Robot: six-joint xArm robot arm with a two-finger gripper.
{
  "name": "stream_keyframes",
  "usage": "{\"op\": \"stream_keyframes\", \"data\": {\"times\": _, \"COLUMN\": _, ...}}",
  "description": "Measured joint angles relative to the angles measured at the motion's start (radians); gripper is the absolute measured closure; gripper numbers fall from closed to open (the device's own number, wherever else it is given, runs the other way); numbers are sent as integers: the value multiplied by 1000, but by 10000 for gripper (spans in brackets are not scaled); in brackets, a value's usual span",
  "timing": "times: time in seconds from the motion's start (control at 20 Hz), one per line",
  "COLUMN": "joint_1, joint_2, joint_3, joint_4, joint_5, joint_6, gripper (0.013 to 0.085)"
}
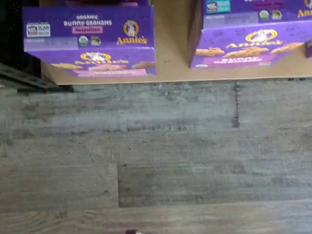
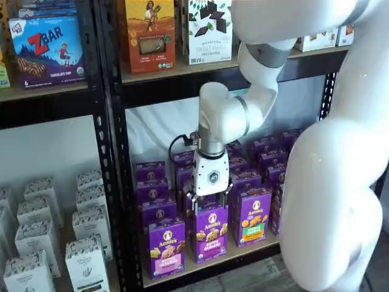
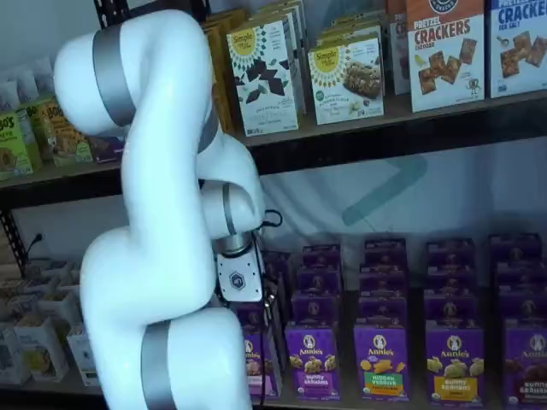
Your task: Pick up the purple box with a pink patch in the middle, on the bottom shelf, the first box from the left
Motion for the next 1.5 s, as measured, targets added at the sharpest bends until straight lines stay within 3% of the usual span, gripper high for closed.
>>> {"op": "stream_keyframes", "data": {"times": 0.55, "joint_1": 36, "joint_2": 133, "joint_3": -111, "joint_4": 48, "joint_5": -11, "joint_6": -7, "gripper": 130}}
{"op": "stream_keyframes", "data": {"times": 1.2, "joint_1": 42, "joint_2": 299, "joint_3": -248, "joint_4": 144, "joint_5": -46, "joint_6": -90, "gripper": 130}}
{"op": "stream_keyframes", "data": {"times": 1.5, "joint_1": 49, "joint_2": 387, "joint_3": -324, "joint_4": 166, "joint_5": -61, "joint_6": -103, "gripper": 130}}
